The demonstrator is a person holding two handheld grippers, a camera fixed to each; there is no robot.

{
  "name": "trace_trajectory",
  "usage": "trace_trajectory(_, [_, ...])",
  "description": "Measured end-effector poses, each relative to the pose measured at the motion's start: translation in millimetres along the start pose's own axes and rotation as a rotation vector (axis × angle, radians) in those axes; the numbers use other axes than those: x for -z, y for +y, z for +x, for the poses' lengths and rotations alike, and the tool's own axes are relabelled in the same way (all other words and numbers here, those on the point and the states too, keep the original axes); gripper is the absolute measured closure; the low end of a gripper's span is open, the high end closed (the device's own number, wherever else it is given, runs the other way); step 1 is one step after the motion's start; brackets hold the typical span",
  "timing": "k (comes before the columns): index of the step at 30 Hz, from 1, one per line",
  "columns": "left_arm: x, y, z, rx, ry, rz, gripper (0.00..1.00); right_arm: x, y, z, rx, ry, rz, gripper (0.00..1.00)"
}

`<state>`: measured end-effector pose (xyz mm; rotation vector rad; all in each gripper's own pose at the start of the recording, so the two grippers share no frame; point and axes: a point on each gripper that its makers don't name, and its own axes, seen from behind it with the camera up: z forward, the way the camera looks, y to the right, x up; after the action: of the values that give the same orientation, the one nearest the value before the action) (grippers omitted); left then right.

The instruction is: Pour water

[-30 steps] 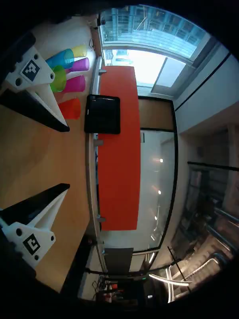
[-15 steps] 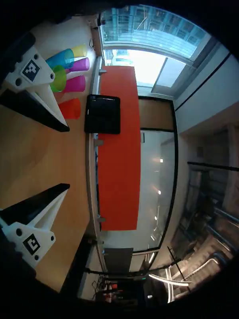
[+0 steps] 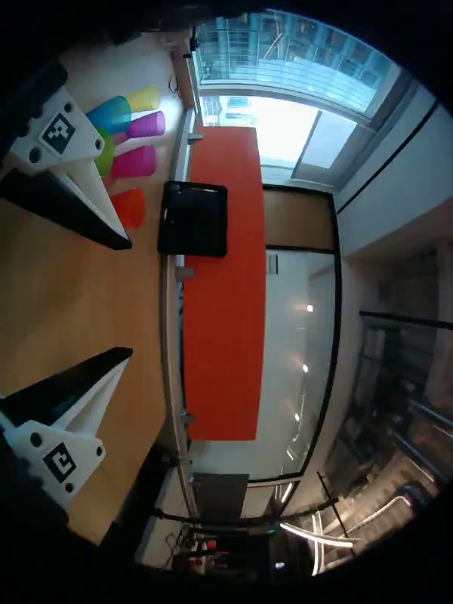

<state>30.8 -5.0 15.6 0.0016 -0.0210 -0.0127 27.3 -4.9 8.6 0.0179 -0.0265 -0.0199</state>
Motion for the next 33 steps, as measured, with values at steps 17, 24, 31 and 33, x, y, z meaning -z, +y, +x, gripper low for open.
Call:
trace_trajectory(17, [-17.6, 2.5, 98.1, -0.005, -0.001, -0.057, 0.03, -13.1, -9.7, 92.8, -0.004, -0.021, 0.064, 0.0])
trace_trajectory(24, [-24.1, 3.8, 144.1, -0.005, 0.017, -0.08, 0.03, -18.8, -16.8, 140.4, 0.003, -0.005, 0.088, 0.0])
trace_trajectory(31, [-27.8, 2.5, 179.1, -0.012, 0.025, -0.089, 0.03, -25.1, -20.9, 172.7, -0.005, -0.002, 0.107, 0.0])
trace_trajectory(33, [-28.4, 3.7, 188.3, -0.007, 0.025, -0.099, 0.03, -26.1, -22.0, 181.5, -0.013, -0.003, 0.113, 0.0])
